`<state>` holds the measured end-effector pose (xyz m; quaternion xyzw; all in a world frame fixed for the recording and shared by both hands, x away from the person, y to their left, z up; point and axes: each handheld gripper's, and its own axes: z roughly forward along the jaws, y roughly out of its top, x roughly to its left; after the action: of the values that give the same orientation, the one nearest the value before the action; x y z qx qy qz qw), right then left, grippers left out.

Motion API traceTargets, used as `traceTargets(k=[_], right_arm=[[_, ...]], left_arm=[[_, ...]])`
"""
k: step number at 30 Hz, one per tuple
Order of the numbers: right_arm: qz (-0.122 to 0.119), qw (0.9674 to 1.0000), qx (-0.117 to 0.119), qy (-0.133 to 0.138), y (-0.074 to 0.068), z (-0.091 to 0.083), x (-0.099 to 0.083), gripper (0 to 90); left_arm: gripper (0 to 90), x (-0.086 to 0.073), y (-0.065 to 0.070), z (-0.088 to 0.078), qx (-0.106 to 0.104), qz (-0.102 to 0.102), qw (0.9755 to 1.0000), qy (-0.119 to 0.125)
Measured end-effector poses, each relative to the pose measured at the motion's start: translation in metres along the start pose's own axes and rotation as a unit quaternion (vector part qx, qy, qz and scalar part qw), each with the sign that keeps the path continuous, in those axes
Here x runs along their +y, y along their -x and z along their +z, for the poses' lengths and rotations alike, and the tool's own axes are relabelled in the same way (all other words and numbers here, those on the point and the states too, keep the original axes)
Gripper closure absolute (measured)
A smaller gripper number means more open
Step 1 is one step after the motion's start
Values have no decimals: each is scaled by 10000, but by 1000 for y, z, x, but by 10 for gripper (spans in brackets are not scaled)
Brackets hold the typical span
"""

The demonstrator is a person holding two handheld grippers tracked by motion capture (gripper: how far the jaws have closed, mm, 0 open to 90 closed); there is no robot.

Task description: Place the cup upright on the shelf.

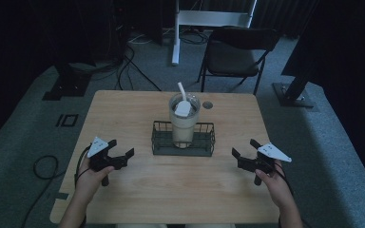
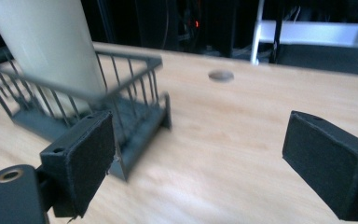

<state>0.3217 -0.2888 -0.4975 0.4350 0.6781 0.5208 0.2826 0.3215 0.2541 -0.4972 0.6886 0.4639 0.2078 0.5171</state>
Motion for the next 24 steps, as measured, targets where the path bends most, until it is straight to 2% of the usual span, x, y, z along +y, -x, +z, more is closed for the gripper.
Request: traceTargets(k=[3, 5, 7, 9, 11, 15, 17, 22, 24], right_arm=[[98, 9998, 25, -161, 4, -3, -5, 94], [-37, 9996, 89, -270, 6, -5, -10, 93], [7, 9993, 136, -354, 6, -6, -14, 93], [114, 9987, 47, -492, 7, -7, -17, 93], [310, 9967, -122, -743, 10, -7, -21, 93], [471, 9931, -289, -1036, 16, -8, -28, 94], [517, 9919, -275, -1125, 16, -9, -31, 94], [478, 9882, -253, -1435, 14, -12, -37, 94], [445, 9860, -330, -1575, 15, -12, -40, 94]], left_arm=[[96, -6, -7, -8, 115, -73, 9999, -27], [96, -11, -12, -13, 207, -121, 9997, -93], [95, -16, -17, -18, 243, -209, 9994, -154], [96, -21, -21, -24, 341, -255, 9988, -230], [96, -24, -24, -30, 462, -265, 9980, -331], [96, -32, -30, -40, 681, -241, 9960, -525], [96, -37, -33, -45, 765, -328, 9948, -594], [96, -46, -37, -56, 988, -452, 9905, -838], [96, -49, -38, -58, 1084, -435, 9884, -974]])
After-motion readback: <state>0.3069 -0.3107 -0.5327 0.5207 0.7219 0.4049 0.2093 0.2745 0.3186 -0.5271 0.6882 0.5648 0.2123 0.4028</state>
